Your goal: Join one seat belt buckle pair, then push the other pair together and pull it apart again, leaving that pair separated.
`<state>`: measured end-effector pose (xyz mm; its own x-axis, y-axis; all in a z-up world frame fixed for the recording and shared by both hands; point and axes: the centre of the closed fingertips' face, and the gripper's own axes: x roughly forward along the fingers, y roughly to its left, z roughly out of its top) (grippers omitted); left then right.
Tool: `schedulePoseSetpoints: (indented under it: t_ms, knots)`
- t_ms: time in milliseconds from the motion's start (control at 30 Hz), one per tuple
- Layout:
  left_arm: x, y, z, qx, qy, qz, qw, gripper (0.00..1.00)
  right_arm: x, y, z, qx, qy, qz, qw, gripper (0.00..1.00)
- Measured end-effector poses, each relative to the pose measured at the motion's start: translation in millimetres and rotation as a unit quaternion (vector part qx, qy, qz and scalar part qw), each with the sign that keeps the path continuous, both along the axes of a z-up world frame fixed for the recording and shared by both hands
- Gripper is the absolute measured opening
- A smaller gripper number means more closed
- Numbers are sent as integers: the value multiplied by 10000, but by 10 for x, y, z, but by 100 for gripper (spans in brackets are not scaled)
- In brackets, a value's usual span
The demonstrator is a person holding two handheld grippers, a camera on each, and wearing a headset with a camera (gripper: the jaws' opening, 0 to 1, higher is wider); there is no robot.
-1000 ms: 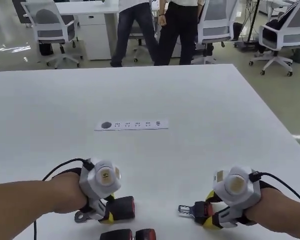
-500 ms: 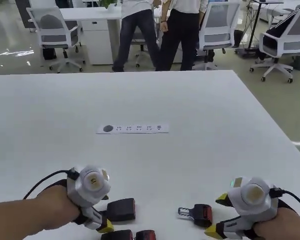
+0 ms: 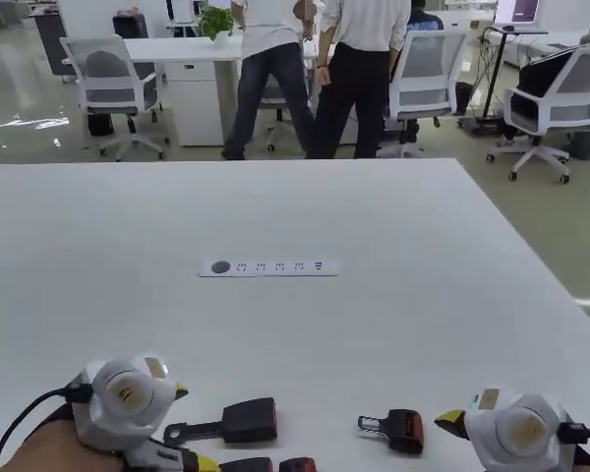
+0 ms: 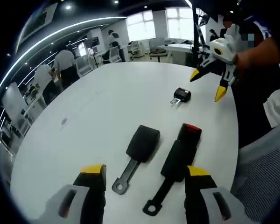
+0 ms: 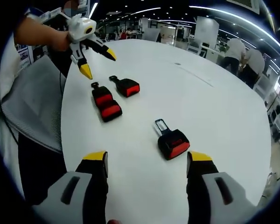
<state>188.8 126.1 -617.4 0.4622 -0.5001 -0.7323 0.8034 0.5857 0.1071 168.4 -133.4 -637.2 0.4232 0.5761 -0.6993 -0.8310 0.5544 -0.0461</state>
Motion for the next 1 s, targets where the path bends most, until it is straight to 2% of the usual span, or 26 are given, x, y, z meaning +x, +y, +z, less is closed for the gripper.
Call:
schedulePoseSetpoints:
  t_ms: [100,167,267,367,467,533,600,700,800,1000]
  knots:
    - [-173,62,26,-198,46,61,9998,76,-134,-11,70,67,57,-88,9999,68]
    - [-258,128,35,-292,68,188,9994,79,-164,-38,12,98,70,-108,9999,66]
    - [-331,227,60,-507,63,461,9976,86,-270,-39,138,204,12,-187,9996,69]
    - [-448,292,82,-552,51,560,9969,89,-321,-72,204,315,-80,-308,9990,74]
    - [-552,355,96,-648,5,747,9951,89,-392,-110,241,372,-4,-482,9981,76]
    - [-563,440,72,-711,45,860,9937,89,-431,-115,267,417,-49,-486,9979,77]
    - [-593,454,67,-785,76,989,9920,90,-455,-137,285,477,-48,-559,9973,78]
    - [-629,472,94,-810,11,1108,9905,96,-485,-159,299,549,-87,-607,9966,82]
    - [-651,531,120,-865,-42,1208,9889,100,-484,-179,321,588,-108,-679,9959,90]
    - [-675,681,101,-853,-41,1359,9870,100,-463,-149,358,684,-173,-739,9948,99]
